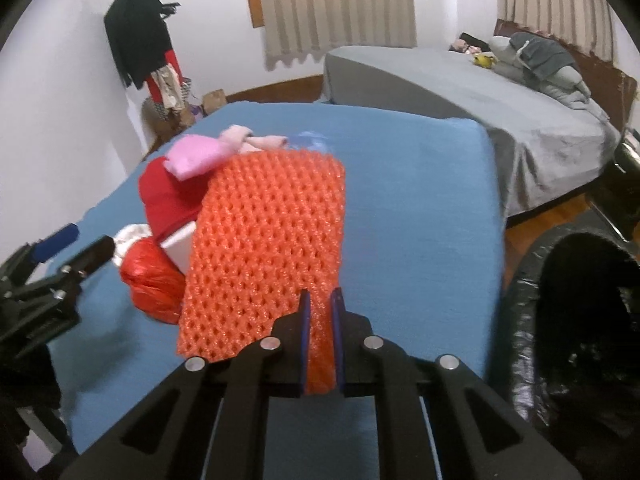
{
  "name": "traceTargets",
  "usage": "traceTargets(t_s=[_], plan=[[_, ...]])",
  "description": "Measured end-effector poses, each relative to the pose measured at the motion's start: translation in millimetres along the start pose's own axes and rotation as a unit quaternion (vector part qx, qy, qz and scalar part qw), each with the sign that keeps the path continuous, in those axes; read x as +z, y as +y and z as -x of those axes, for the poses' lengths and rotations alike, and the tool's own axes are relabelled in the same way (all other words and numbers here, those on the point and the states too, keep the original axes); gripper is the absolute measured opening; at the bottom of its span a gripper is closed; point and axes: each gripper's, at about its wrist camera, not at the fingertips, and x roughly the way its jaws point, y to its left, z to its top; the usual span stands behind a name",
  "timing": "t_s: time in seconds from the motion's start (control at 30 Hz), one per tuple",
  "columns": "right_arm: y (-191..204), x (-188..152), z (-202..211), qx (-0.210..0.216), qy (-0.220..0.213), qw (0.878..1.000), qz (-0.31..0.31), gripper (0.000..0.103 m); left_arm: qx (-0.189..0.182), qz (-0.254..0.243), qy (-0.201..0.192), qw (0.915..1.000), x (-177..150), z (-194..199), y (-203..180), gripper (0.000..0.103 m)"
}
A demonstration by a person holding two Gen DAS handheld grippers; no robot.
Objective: Collect trash
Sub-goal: 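Grasp the orange mesh bag with the right tool while the left tool grasps the red plastic bag, then carry the orange mesh bag and red plastic bag over the black trash bin with both tools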
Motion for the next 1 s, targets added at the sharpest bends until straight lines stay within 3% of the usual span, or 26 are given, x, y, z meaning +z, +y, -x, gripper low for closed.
traceTargets(t_s=[0.07,0.17,0.23,0.3,0.4,0.5,0.57,0.6,0.7,0.83,0.9,1.0], plan=[[-5,-3,-1,-0.004,0.004,1.000,-0.003,0.010,-0.007,-0.002,0.000,1.0000,-1,0,-4,0.082],[-10,-5,-1,0.006,0.006,1.000,-0.017,0.024,-0.015,-0.007,0.003,0.9999,-3,-2,-11,0.082],[-13,-3,-2,0.009,0.002,1.000,-0.025,0.046,-0.022,-0.011,0.006,0.9997,-5,-3,-15,0.075],[-14,-3,-6,0.008,0.006,1.000,-0.028,0.048,-0.028,-0.017,0.009,0.9994,-7,-4,-21,0.070],[-16,-5,-24,-0.002,0.031,0.999,-0.035,0.057,-0.033,-0.023,0.006,0.9992,-9,-4,-26,0.069],[-19,-6,-32,0.004,0.036,0.998,-0.044,0.059,-0.039,-0.025,0.005,0.9989,-9,-4,-32,0.069],[-17,-5,-32,0.011,0.037,0.999,-0.033,0.046,-0.042,-0.025,0.009,0.9988,-10,-7,-37,0.069],[-17,-5,-32,0.030,0.039,0.998,-0.033,0.028,-0.044,-0.026,0.011,0.9986,-10,-9,-40,0.068],[-14,-3,-27,0.038,0.036,0.998,-0.027,0.017,-0.053,-0.031,0.021,0.9979,-15,-15,-48,0.052],[-20,0,-11,0.047,0.019,0.998,-0.031,0.014,-0.050,-0.028,0.030,0.9979,-18,-21,-51,0.038],[-23,2,0,0.047,0.008,0.998,-0.033,0.014,-0.048,-0.020,0.028,0.9982,-18,-21,-48,0.025],[-25,5,15,0.050,-0.008,0.998,-0.035,0.014,-0.050,-0.011,0.025,0.9984,-16,-18,-42,0.019]])
